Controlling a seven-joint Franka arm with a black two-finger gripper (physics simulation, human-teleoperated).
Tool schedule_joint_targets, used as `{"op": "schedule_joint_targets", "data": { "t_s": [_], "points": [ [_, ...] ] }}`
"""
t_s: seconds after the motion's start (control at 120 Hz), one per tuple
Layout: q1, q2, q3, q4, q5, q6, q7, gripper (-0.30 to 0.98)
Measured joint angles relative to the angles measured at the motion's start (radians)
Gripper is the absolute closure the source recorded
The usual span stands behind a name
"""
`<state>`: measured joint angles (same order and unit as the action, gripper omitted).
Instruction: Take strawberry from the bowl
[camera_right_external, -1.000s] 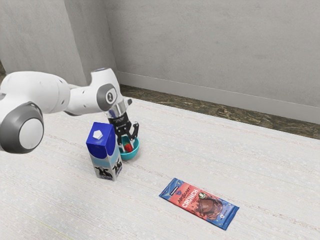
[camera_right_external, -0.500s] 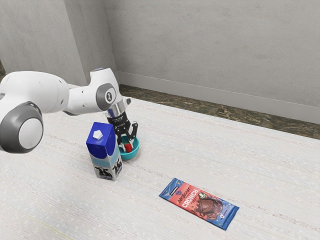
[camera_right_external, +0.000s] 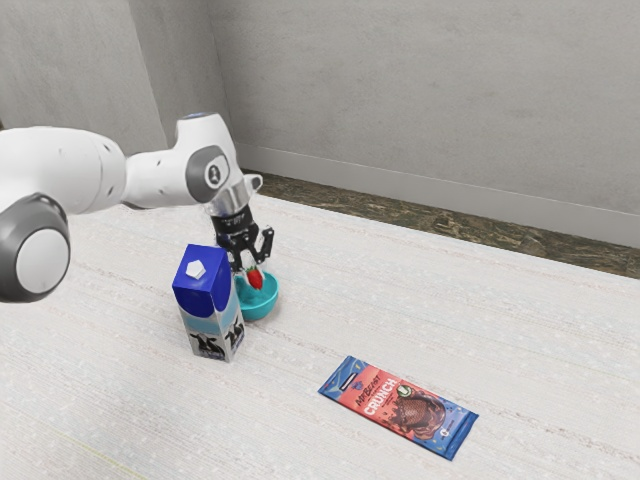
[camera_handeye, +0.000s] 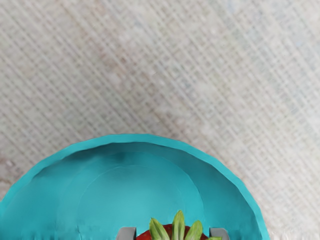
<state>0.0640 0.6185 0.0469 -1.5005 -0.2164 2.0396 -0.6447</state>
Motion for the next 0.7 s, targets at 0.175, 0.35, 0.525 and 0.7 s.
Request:
{"op": "schedule_joint_targets", "data": {
  "t_s": [0.175,0.35,0.525,0.7],
  "points": [
    [-0.116,-0.030,-0.004,-0.001,0.029,-0.008,-0.026,0.72],
    [-0.187,-0.016,-0.011,-0.044,0.037,-0.005,-0.059,0.70],
    [-0.187,-0.017,-0.015,-0.074,0.027,0.008,-0.077,0.42],
    [-0.197,-0.251,-0.051,-0.075,0.130,-0.067,0.000,0.18]
  ]
}}
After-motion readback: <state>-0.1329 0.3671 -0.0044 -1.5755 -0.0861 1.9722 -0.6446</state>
